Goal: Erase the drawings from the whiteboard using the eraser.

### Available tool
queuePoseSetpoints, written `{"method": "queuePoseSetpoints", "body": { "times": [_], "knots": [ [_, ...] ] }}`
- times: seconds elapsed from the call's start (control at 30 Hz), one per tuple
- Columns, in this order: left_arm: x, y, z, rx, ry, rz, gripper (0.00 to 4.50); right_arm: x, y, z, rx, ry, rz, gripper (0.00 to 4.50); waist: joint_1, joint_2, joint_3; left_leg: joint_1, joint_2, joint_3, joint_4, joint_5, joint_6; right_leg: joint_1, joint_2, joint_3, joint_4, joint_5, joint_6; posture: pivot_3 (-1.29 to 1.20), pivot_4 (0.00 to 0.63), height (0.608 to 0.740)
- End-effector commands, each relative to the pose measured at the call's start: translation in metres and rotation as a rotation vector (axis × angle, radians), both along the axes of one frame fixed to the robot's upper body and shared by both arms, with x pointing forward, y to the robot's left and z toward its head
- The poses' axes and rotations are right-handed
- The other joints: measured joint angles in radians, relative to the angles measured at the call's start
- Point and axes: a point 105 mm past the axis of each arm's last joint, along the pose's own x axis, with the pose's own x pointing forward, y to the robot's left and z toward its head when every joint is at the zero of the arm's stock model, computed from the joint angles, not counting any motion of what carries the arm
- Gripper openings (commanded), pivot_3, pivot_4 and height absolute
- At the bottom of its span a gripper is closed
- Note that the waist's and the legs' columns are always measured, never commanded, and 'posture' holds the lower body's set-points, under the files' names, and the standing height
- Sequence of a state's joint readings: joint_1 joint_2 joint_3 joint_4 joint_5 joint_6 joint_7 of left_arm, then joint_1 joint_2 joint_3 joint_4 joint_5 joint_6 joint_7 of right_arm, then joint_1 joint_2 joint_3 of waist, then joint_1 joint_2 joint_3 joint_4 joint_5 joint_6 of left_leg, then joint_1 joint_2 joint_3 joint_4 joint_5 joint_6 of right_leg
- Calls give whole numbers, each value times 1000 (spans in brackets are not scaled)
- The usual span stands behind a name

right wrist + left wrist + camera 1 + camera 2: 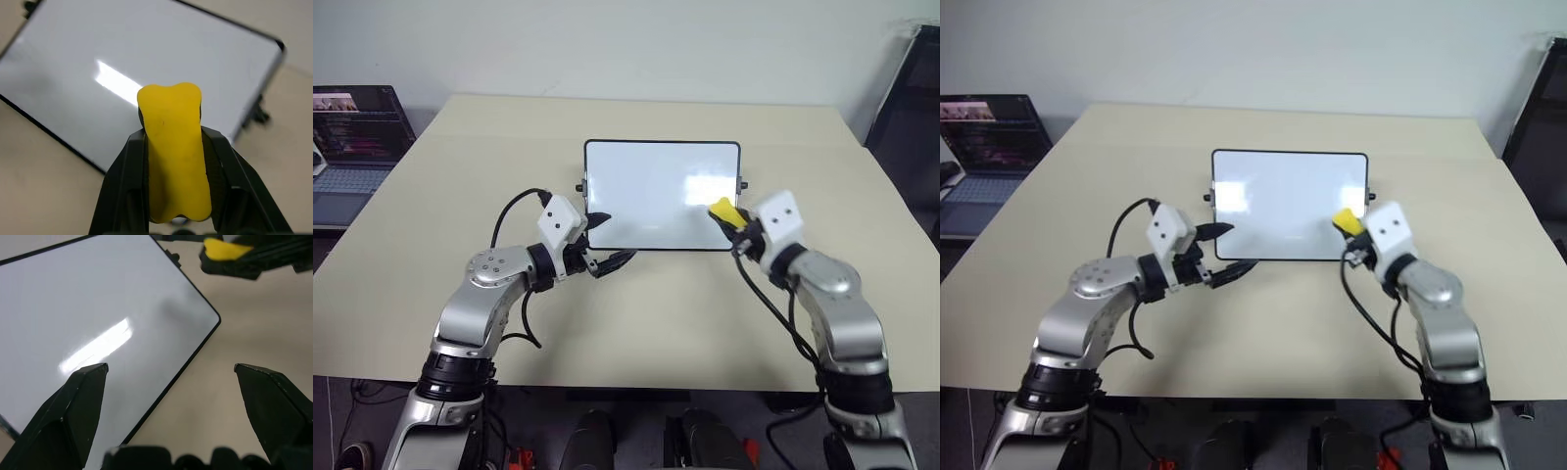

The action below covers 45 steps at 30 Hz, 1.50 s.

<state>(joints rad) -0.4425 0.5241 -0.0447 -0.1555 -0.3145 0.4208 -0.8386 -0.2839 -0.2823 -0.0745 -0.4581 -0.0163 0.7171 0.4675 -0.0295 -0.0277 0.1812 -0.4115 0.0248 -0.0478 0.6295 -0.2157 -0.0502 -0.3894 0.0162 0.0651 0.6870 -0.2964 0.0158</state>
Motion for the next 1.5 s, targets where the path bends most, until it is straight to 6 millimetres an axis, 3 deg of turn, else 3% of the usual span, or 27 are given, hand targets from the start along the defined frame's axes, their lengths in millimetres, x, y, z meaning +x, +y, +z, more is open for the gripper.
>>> {"method": "queuePoseSetpoints", "body": {
  "times": [0.03,0.17,0.3,0.57,0.93,1.27,1.4,1.5],
  "knots": [
    [-12,-24,13,39,-84,-169,4500,-18,-14,0,32,26,-107,1099,-2,0,0,0,0,0,0,0,0,0,0,0,0,0,1,0,150,740],
    [-20,-39,5,75,-82,-298,4500,-23,-28,-19,41,112,-231,1099,-11,0,0,3,0,4,-1,0,0,0,1,1,1,-2,3,0,150,740],
    [-20,-58,2,85,-97,-408,4500,-20,-31,-33,61,184,-289,1098,-10,0,0,3,0,4,0,0,0,1,2,1,1,-2,4,0,150,740],
    [-19,-83,-1,91,-130,-499,4500,0,-41,-41,134,202,-403,1098,-10,0,0,2,1,6,-1,0,0,0,5,3,0,-2,4,0,150,740],
    [-19,-86,1,90,-142,-484,4500,14,-54,-42,223,189,-466,1098,-11,0,0,2,1,6,-1,0,0,0,6,4,0,-2,4,0,150,740],
    [-21,-82,1,94,-144,-446,4500,22,-51,-36,230,153,-438,4475,-11,0,0,2,1,6,-1,0,0,0,6,4,0,-1,3,0,150,740],
    [-13,-74,4,69,-136,-342,4500,21,-34,-5,197,30,-330,4475,-12,0,0,2,1,6,-1,0,1,0,6,4,0,-1,3,0,150,740],
    [-7,-60,8,2,-112,-210,4500,8,-8,16,202,-45,-169,4475,-19,0,0,2,1,5,-1,0,1,0,6,5,0,-2,4,0,150,740]
  ]
}}
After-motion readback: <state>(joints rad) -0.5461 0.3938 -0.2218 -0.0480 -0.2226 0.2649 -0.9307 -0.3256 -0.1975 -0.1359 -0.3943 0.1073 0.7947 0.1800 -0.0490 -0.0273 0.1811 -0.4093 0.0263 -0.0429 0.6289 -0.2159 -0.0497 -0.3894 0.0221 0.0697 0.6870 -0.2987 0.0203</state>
